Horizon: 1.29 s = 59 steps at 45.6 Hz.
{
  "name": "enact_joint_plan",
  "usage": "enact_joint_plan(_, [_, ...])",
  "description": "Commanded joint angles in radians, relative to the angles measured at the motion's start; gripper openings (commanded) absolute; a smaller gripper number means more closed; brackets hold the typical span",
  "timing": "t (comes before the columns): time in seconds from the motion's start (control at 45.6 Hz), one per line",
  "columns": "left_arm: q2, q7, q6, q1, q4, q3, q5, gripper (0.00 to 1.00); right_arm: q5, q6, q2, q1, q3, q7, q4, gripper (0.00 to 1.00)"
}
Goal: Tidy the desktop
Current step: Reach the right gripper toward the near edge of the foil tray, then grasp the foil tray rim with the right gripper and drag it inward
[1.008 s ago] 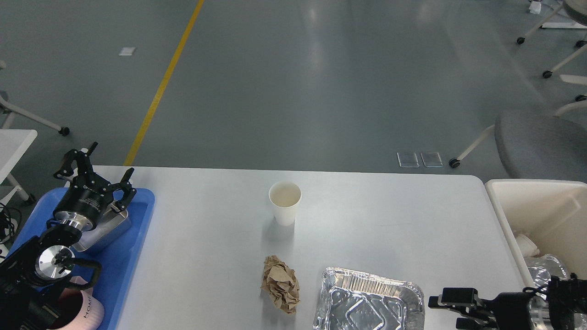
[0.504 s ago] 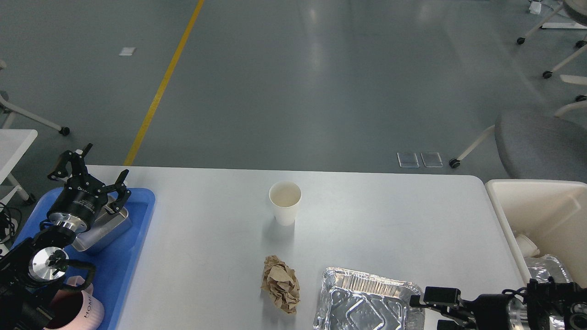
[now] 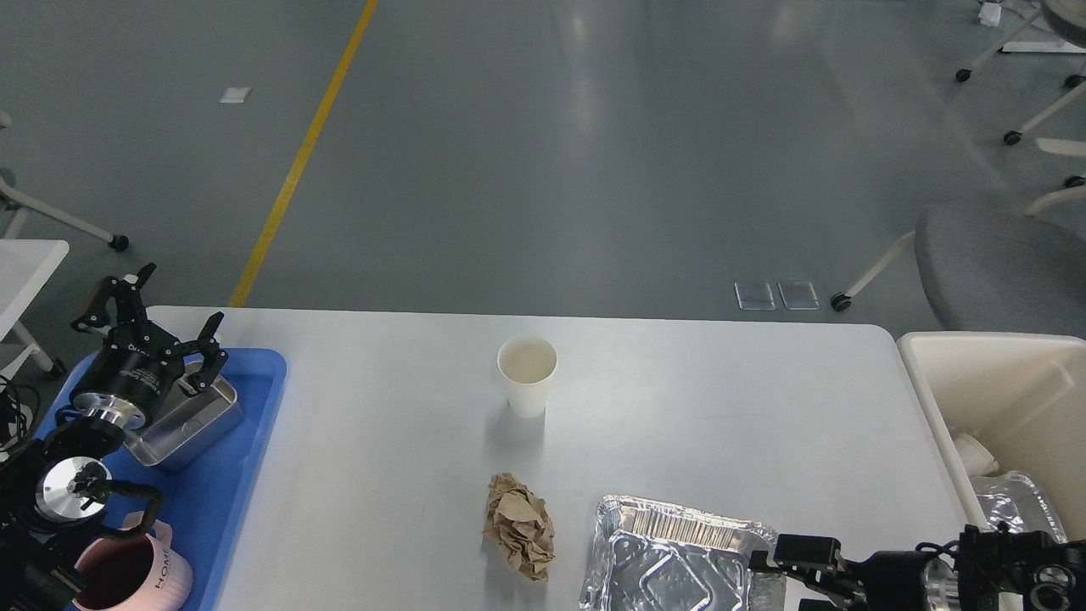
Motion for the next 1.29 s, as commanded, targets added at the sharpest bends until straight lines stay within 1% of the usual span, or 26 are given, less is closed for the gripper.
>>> enact_joint_plan(0.0, [0.002, 0.0, 0.0, 0.001, -0.001, 0.0, 0.0, 0.97, 0.0, 0.002, 0.003, 0.0, 0.0, 0.001, -0.003, 1.0])
enact_joint_plan(0.307, [0.013, -0.002, 0.0, 0.002, -0.001, 0.0, 0.0, 0.97, 0.0, 0.002, 0.026, 0.0, 0.0, 0.001, -0.018, 1.0])
enact_joint_plan(0.416, [0.013, -0.002, 0.0, 0.002, -0.001, 0.0, 0.0, 0.97, -0.001, 0.0, 0.037, -0.002, 0.0, -0.001, -0.031, 0.98])
enact_joint_plan(0.46, [0.013, -0.002, 0.0, 0.002, -0.001, 0.0, 0.0, 0.97, -0.005, -0.001, 0.039, 0.0, 0.0, -0.002, -0.031, 0.96])
enact_joint_plan(0.526, [0.013, -0.002, -0.002, 0.002, -0.001, 0.0, 0.0, 0.97, -0.008, -0.003, 0.043, 0.0, -0.001, -0.002, -0.032, 0.88])
enact_joint_plan(0.548, [0.013, -0.002, -0.002, 0.002, -0.001, 0.0, 0.0, 0.97, -0.008, -0.003, 0.043, 0.0, -0.002, -0.004, -0.034, 0.83])
enact_joint_plan(0.57, [0.013, -0.002, -0.002, 0.002, -0.001, 0.0, 0.0, 0.97, -0.008, -0.003, 0.045, -0.002, 0.0, -0.007, -0.034, 0.76])
enact_joint_plan(0.591, [0.013, -0.002, -0.002, 0.001, -0.001, 0.0, 0.0, 0.97, -0.008, -0.003, 0.045, -0.003, 0.0, -0.013, -0.037, 0.65])
enact_joint_plan(0.613, [0.013, -0.002, -0.002, 0.001, -0.001, 0.0, 0.0, 0.97, -0.008, -0.003, 0.045, -0.003, 0.0, -0.022, -0.037, 0.57])
enact_joint_plan(0.657, [0.013, -0.002, -0.002, 0.001, -0.001, 0.0, 0.0, 0.97, -0.008, -0.003, 0.045, -0.003, 0.0, -0.041, -0.038, 0.43])
enact_joint_plan(0.679, [0.013, -0.002, -0.002, 0.001, -0.001, 0.0, 0.0, 0.97, -0.006, -0.001, 0.043, -0.003, 0.0, -0.051, -0.038, 0.4])
enact_joint_plan(0.723, [0.013, -0.002, -0.002, 0.001, -0.001, 0.0, 0.0, 0.97, -0.006, -0.001, 0.043, -0.003, 0.0, -0.068, -0.038, 0.38])
enact_joint_plan(0.745, [0.013, -0.002, -0.002, 0.001, -0.001, 0.0, 0.0, 0.97, -0.005, 0.0, 0.043, -0.003, 0.0, -0.073, -0.038, 0.35])
enact_joint_plan(0.789, [0.013, -0.002, -0.002, 0.002, -0.001, 0.0, 0.0, 0.97, -0.006, 0.0, 0.043, -0.005, 0.0, -0.077, -0.038, 0.24])
enact_joint_plan(0.854, [0.013, 0.0, -0.002, 0.002, -0.001, 0.0, 0.0, 0.97, -0.006, -0.001, 0.043, -0.003, 0.0, -0.088, -0.037, 0.04])
enact_joint_plan(0.876, [0.013, -0.002, -0.002, 0.002, -0.001, 0.0, 0.0, 0.97, -0.006, -0.003, 0.043, -0.003, 0.0, -0.093, -0.037, 0.0])
enact_joint_plan(0.92, [0.013, -0.002, -0.003, 0.002, -0.001, 0.0, 0.0, 0.97, -0.006, -0.008, 0.043, -0.002, 0.0, -0.1, -0.037, 0.0])
enact_joint_plan(1.271, [0.013, -0.002, -0.003, 0.001, -0.001, 0.0, 0.0, 0.97, -0.005, -0.011, 0.045, 0.0, 0.002, -0.104, -0.037, 0.0])
